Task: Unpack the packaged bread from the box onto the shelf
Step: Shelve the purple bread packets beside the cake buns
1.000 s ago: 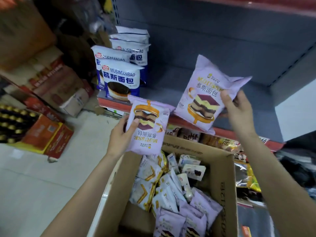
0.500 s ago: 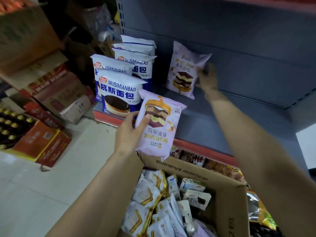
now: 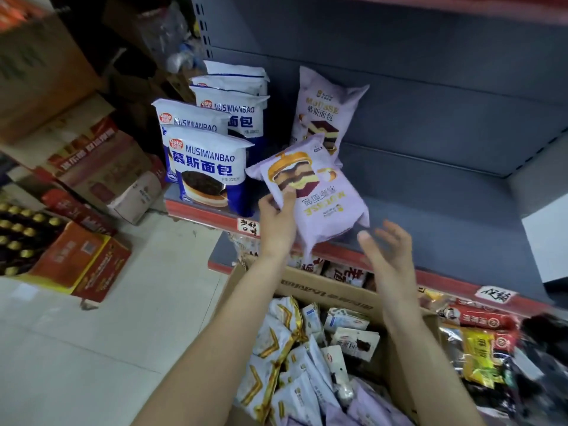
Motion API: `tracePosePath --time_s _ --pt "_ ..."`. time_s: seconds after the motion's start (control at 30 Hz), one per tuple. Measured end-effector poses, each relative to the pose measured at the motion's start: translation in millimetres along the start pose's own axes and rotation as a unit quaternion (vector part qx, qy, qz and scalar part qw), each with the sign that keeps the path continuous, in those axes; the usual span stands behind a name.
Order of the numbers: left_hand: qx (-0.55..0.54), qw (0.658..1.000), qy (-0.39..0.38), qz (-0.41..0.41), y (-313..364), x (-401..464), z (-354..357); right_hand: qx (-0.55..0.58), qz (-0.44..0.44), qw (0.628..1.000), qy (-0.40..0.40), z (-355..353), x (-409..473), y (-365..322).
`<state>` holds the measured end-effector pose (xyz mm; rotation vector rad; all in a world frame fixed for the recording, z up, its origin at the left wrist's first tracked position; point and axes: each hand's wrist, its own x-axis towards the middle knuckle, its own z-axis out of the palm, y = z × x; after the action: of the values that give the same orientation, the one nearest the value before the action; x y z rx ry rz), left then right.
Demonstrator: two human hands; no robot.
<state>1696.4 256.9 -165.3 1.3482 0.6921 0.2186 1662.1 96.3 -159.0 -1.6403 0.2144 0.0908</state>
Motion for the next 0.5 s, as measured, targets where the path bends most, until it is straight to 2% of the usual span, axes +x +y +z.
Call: tracePosePath --time_s 0.07,0.13,0.23,0.3,0.4,0.5 --pt "-0.057 0.997 0.007 -0.05 -1 -4 18 0.092 0.076 0.993 -0.008 12 -8 1" --pt "-0.06 0.996 -0.003 -0.06 -2 -8 30 0.137 0.105 0.985 -0.018 23 -3 -3" --pt "0.01 0.997 -0.068 -0.027 -2 -18 31 0.165 0.079 0.983 0.035 28 18 -12" --pt "0.099 0.99 -0.1 0.012 -2 -18 19 0.172 0.058 0.982 0.059 23 35 -15" --pt "0.253 0.96 -0.083 0.092 3 -11 -10 0.1 -0.003 0.993 0.063 22 68 -23" --pt "0.348 0.924 -0.041 0.155 1 -6 -39 -0.081 -0.121 0.987 0.063 31 105 -41"
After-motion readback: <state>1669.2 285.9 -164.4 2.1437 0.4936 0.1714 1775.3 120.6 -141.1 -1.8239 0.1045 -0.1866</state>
